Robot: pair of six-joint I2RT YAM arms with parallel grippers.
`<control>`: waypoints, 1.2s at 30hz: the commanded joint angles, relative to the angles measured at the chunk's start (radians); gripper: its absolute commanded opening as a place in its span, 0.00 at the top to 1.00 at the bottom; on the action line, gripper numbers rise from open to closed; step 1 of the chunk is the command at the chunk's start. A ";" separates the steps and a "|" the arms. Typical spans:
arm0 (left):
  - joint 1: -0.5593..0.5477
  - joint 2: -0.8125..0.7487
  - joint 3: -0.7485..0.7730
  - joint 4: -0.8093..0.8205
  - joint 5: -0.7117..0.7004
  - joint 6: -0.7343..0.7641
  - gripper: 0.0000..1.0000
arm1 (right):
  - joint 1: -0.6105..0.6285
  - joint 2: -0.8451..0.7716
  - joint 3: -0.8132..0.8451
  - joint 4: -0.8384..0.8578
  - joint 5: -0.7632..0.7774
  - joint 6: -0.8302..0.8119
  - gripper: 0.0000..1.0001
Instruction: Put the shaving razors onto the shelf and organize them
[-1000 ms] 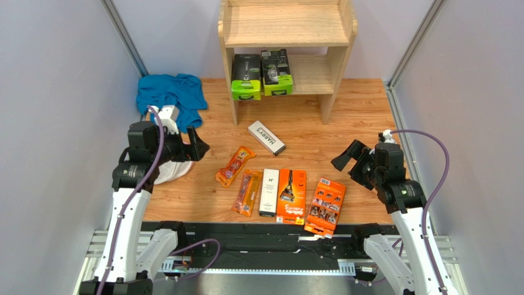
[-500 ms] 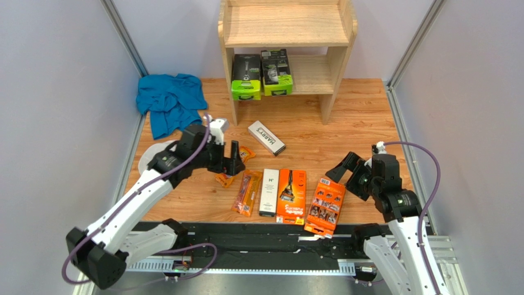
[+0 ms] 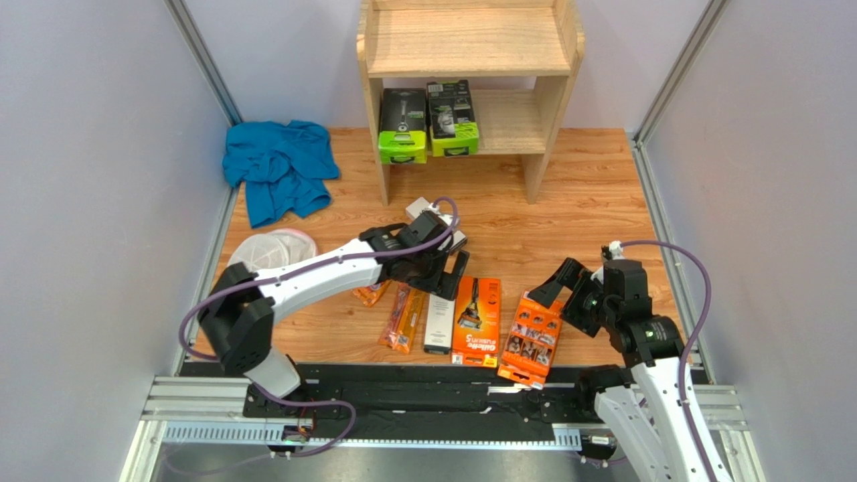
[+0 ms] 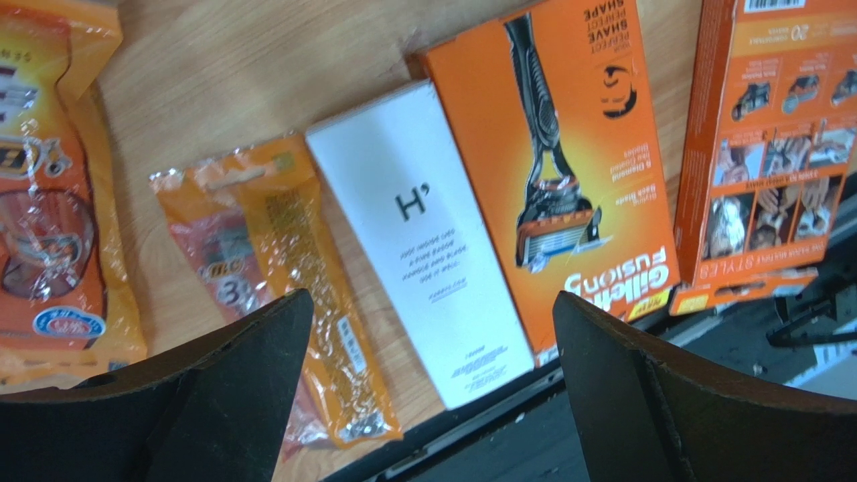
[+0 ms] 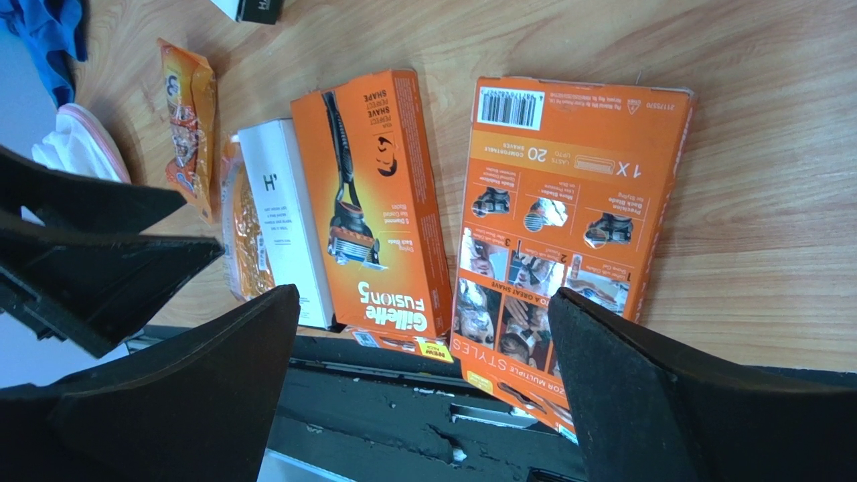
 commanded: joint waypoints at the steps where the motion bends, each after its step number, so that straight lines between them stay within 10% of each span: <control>1: -0.039 0.085 0.094 -0.026 -0.074 -0.048 0.01 | 0.006 -0.013 -0.016 0.018 -0.030 0.000 0.00; 36: -0.053 0.270 0.116 -0.089 -0.206 -0.174 0.23 | 0.006 -0.071 -0.054 0.015 -0.087 0.006 0.03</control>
